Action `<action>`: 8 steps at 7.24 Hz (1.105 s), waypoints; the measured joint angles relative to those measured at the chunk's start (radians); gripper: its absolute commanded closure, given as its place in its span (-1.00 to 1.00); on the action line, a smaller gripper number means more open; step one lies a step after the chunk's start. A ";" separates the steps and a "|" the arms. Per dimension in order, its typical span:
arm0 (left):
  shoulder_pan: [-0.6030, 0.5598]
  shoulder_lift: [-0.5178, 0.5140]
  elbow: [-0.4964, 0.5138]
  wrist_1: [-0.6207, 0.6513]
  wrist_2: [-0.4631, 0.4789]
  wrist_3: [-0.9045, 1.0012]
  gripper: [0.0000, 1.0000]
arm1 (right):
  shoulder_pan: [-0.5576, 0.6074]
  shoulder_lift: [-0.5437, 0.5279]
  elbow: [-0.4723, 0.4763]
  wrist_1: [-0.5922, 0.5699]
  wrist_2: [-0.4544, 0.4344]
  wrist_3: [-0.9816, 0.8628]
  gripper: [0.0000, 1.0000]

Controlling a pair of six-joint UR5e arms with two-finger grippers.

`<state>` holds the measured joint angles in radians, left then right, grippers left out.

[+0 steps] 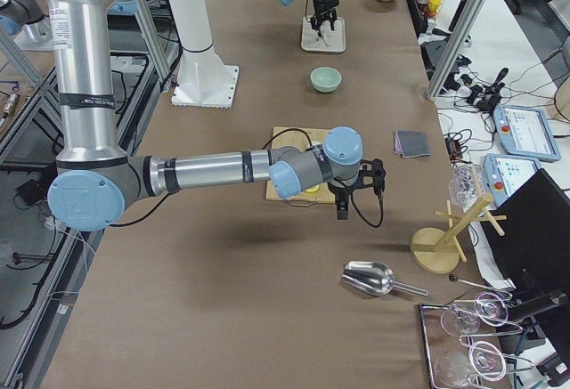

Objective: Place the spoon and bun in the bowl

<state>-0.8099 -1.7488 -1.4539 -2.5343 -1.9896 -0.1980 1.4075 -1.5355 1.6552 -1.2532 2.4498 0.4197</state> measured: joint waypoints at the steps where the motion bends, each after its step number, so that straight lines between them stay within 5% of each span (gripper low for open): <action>1: 0.000 0.000 -0.001 0.008 0.000 0.000 -0.52 | -0.001 0.003 0.000 0.000 0.000 0.000 -1.00; 3: 0.001 0.000 -0.002 0.015 0.001 0.000 -0.44 | -0.002 0.008 0.000 -0.001 0.000 0.001 -1.00; 5: 0.001 0.000 -0.002 0.023 0.001 0.000 0.41 | -0.003 0.019 -0.002 -0.001 0.000 0.010 -1.00; 6: 0.001 0.001 -0.002 0.025 0.001 0.000 0.99 | -0.006 0.025 -0.002 -0.001 0.000 0.031 -1.00; 8: -0.002 0.008 -0.006 0.027 0.001 -0.004 1.00 | -0.018 0.038 0.000 0.000 0.000 0.066 -1.00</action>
<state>-0.8115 -1.7405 -1.4596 -2.5070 -1.9888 -0.2019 1.3895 -1.4972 1.6554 -1.2537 2.4497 0.4855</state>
